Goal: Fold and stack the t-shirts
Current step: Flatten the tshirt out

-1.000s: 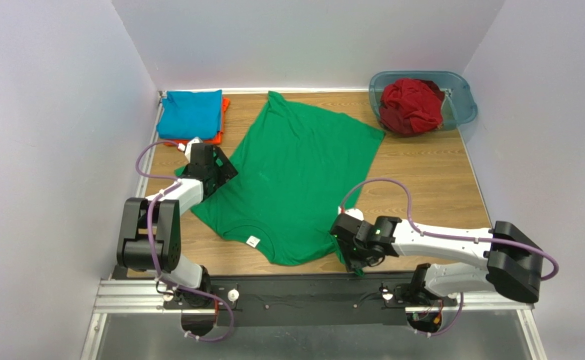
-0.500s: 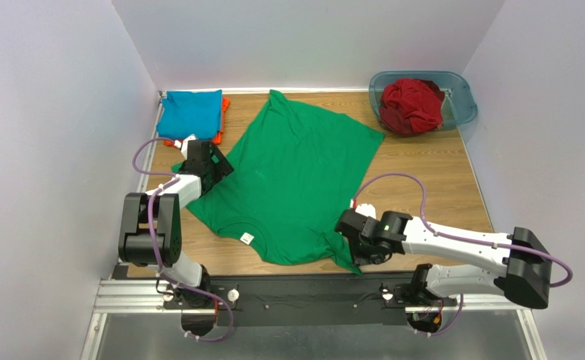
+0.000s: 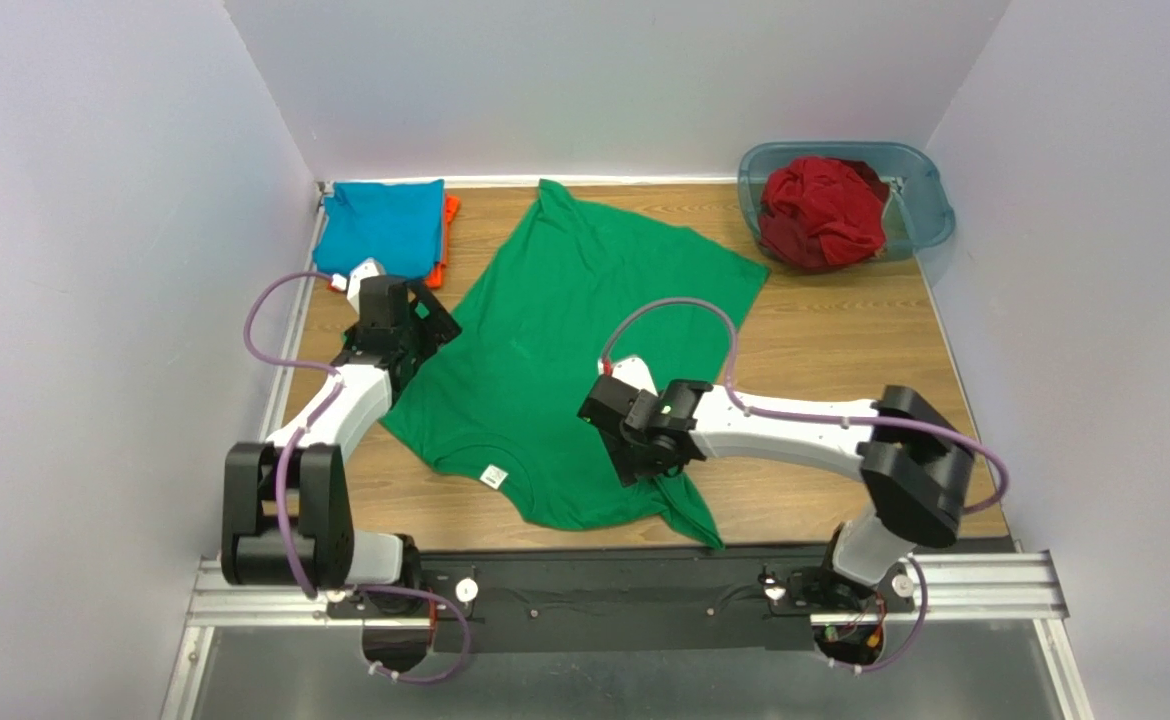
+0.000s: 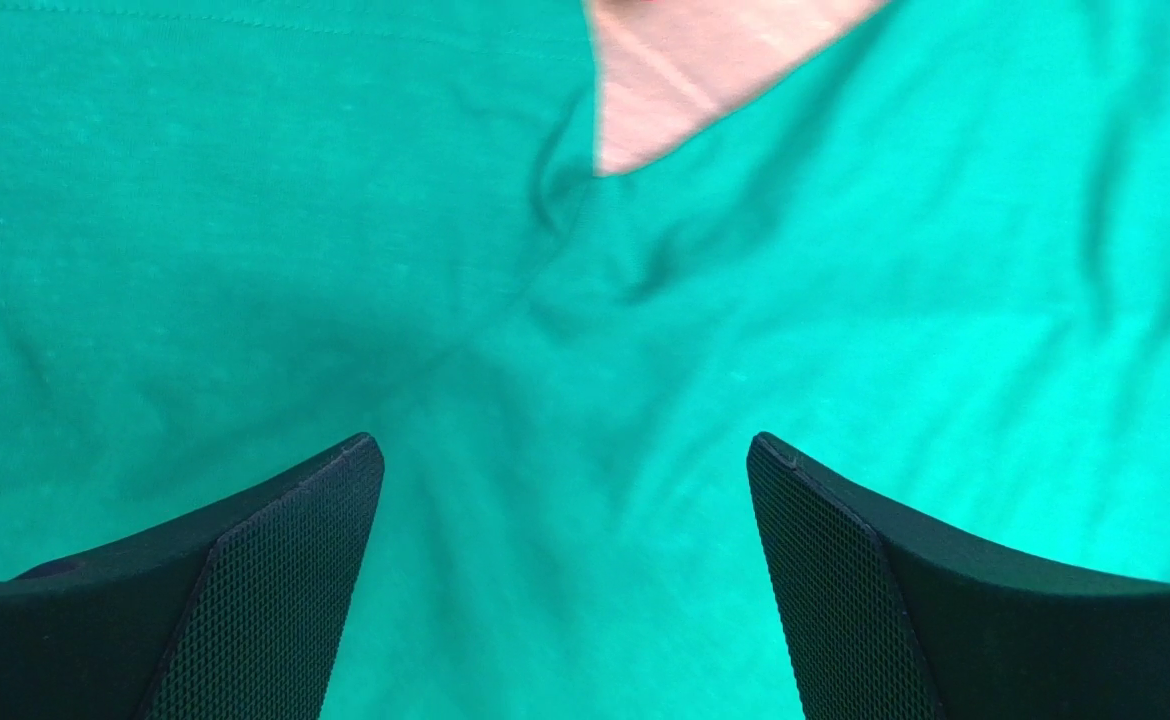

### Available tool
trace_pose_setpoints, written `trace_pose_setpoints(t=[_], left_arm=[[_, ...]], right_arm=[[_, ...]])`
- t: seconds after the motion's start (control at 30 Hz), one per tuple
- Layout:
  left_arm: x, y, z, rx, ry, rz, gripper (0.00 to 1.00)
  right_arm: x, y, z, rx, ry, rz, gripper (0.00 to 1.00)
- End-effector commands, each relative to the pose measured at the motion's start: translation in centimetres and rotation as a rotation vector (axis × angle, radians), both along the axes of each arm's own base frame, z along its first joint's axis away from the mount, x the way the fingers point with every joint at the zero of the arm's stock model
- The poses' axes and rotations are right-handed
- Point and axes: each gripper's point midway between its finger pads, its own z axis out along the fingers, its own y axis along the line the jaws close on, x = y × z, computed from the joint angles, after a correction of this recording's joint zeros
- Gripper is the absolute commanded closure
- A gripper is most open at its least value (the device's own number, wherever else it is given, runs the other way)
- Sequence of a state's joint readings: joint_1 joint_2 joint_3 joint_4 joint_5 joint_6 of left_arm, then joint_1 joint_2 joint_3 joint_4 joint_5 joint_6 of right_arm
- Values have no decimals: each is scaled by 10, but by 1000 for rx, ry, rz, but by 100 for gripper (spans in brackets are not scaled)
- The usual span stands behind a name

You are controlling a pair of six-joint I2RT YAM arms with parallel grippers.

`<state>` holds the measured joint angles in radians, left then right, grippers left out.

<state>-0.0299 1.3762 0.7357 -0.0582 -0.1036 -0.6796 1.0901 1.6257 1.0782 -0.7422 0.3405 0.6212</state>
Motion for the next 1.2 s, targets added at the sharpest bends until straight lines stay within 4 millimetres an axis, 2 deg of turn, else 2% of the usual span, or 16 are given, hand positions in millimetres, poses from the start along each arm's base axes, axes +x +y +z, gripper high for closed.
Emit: trace_pose_setpoints(t=[0.0, 0.1, 0.13, 0.2, 0.23, 0.37, 0.43, 0.6, 0.83, 0.93, 0.97, 1.07, 1.17], left_arm=[[-14, -18, 10, -30, -26, -28, 2], [-21, -35, 6, -41, -20, -51, 2], [-23, -46, 3, -43, -15, -70, 2], [-26, -53, -6, -41, 11, -87, 2], [-26, -56, -9, -40, 19, -94, 2], [-29, -59, -31, -33, 72, -99, 2], [-31, -58, -44, -25, 105, -98, 2], [-32, -58, -64, -17, 156, -97, 2], [-31, -56, -61, -12, 146, -91, 2], [-32, -53, -61, 1, 152, -81, 2], [-32, -53, -61, 4, 153, -81, 2], [-31, -53, -62, 5, 158, -80, 2], [-31, -53, -62, 7, 158, -81, 2]], right_arm=[[30, 2, -10, -50, -61, 17, 29], [37, -3, -19, -63, -56, -1, 35], [36, -5, -23, -66, -44, -4, 42], [32, -5, -28, -61, -20, -1, 46], [29, -7, -30, -63, -9, 2, 47], [20, -12, -30, -44, 16, -3, 67], [14, -16, -27, -24, 24, -9, 70], [0, -15, -25, 21, 75, 18, 69], [-9, -17, -20, 56, 97, 28, 74], [-15, -23, -26, 44, 119, 28, 73], [-18, -25, -29, 39, 128, 22, 66], [-21, -24, -30, 48, 144, 31, 53], [-21, -24, -30, 47, 143, 37, 52]])
